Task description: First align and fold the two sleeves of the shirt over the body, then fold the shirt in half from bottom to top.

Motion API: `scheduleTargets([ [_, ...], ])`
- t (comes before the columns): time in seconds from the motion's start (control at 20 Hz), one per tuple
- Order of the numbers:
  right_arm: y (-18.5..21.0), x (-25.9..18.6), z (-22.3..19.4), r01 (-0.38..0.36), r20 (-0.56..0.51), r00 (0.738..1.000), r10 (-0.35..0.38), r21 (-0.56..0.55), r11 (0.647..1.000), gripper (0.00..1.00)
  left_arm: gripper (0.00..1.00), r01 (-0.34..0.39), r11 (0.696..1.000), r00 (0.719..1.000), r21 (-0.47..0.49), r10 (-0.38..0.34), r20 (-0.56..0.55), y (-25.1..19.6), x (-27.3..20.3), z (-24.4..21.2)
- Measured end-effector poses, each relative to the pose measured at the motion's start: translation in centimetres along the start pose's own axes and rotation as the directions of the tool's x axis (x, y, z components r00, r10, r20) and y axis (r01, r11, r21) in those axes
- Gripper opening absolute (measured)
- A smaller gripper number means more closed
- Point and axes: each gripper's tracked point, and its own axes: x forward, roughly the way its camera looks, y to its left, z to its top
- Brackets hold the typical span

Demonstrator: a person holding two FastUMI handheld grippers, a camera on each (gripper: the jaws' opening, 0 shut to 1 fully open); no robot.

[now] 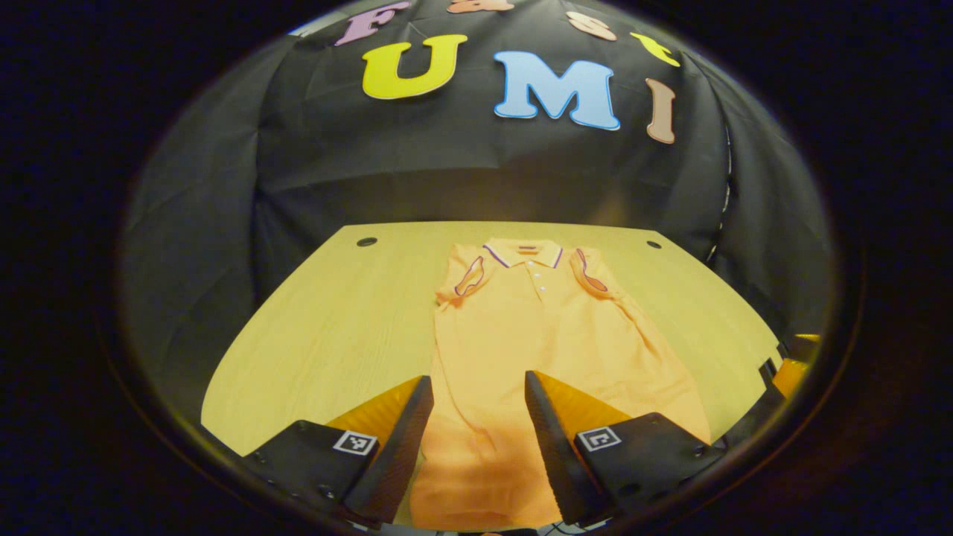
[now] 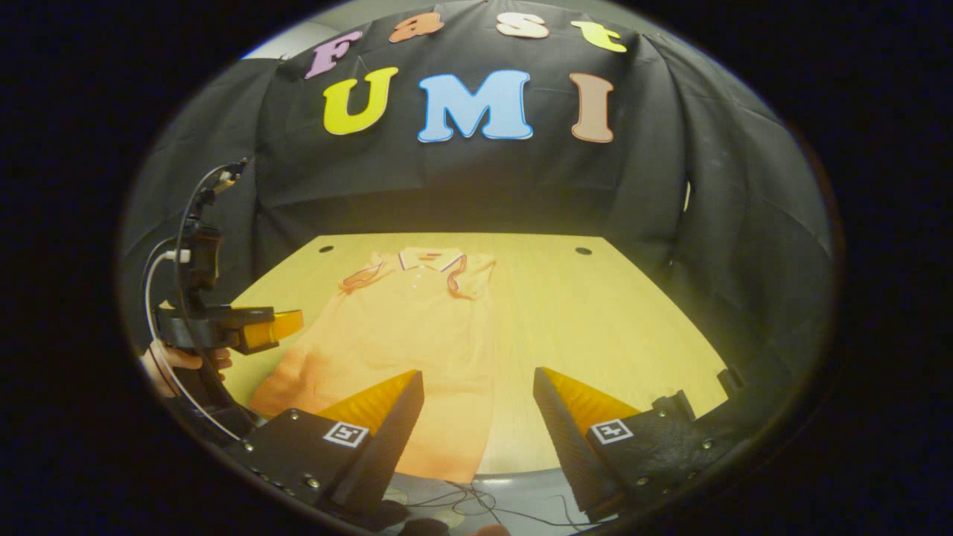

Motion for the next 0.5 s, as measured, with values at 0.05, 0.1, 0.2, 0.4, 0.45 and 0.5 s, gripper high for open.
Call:
scheduleTargets([
  [0.05,0.0,0.2,-0.5,0.007,-0.012,1.0,-0.007,0.002,1.0,0.93,0.84,0.004,1.0,1.0,0.002,-0.004,-0.006,0.1,-0.7,-0.6],
  [0.1,0.0,0.4,-1.1,0.016,-0.028,0.999,-0.016,-0.002,1.0,0.93,0.86,0.006,1.0,1.0,0.002,-0.006,-0.01,0.2,-1.1,-1.1],
  [0.2,0.1,0.6,-2.4,0.026,-0.071,0.997,-0.026,-0.007,1.0,0.93,0.9,0.016,1.0,0.999,-0.007,-0.016,-0.031,0.4,-2.2,-2.5],
  [0.4,0.8,1.3,-5.6,0.024,-0.154,0.988,-0.021,0.019,1.0,0.93,0.95,0.026,1.0,0.997,-0.015,-0.027,-0.066,1.0,-3.5,-4.9],
  [0.45,1.0,1.4,-6.2,0.024,-0.17,0.985,-0.019,0.024,0.999,0.91,0.95,0.031,0.999,0.997,-0.019,-0.032,-0.077,1.2,-3.8,-5.5],
  [0.5,1.2,1.6,-7.0,0.024,-0.189,0.982,-0.019,0.025,0.999,0.91,0.95,0.037,0.999,0.995,-0.023,-0.039,-0.091,1.3,-4.0,-6.3],
])
